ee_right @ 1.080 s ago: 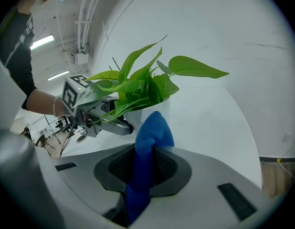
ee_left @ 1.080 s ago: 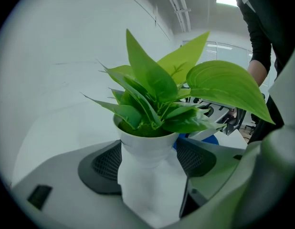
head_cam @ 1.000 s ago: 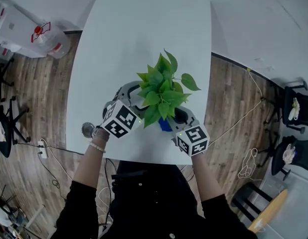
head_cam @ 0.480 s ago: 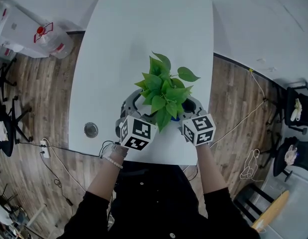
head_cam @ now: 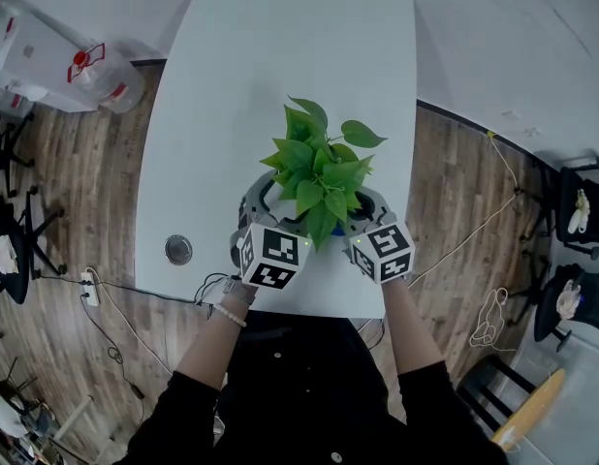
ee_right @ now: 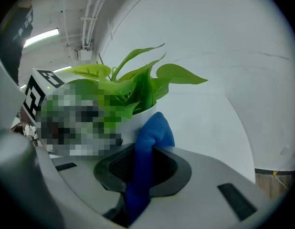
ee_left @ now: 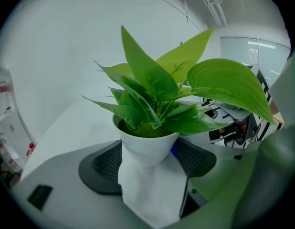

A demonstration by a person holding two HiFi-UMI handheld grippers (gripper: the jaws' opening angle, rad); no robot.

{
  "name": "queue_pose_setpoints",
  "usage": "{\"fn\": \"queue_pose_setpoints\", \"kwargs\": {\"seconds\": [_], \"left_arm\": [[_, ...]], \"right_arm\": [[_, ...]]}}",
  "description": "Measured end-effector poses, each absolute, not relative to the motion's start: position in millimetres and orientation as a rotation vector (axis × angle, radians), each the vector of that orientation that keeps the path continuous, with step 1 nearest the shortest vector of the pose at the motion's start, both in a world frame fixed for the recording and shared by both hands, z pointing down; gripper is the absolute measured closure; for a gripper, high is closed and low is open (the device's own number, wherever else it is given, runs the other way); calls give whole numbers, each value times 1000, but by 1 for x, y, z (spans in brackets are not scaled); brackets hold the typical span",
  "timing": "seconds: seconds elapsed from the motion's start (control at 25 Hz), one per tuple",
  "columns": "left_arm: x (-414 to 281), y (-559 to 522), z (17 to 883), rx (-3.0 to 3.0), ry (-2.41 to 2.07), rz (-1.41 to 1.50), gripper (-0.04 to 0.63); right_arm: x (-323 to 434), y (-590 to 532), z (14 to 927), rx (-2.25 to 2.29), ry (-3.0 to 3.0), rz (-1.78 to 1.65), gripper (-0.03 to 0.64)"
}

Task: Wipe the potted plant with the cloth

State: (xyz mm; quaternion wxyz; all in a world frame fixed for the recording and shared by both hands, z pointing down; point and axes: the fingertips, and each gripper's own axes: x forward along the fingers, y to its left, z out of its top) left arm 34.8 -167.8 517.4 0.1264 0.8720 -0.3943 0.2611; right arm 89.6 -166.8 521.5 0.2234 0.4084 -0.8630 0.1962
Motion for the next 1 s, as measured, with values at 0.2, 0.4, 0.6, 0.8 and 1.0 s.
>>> {"fn": "queue_pose_setpoints", "kwargs": {"seconds": [0.2, 0.4, 0.6, 0.8, 1.0], "left_arm": [[35, -166, 518, 2544, -1139, 764, 233], [35, -166, 519, 2563, -1088, 758, 233], [33, -165, 518, 2591, -1033, 767, 232], [31, -162, 517, 2600, -999, 767, 232], [25, -159, 511, 2628, -969, 752, 232]], "right_arm": [[81, -148, 522, 1098, -2399, 553, 522], [68, -137, 523, 1069, -2412, 559, 522], [61, -128, 522, 1037, -2423, 554, 522], [56, -119, 520, 1006, -2440, 561, 522], [51, -111, 518, 974, -2449, 551, 522]]}}
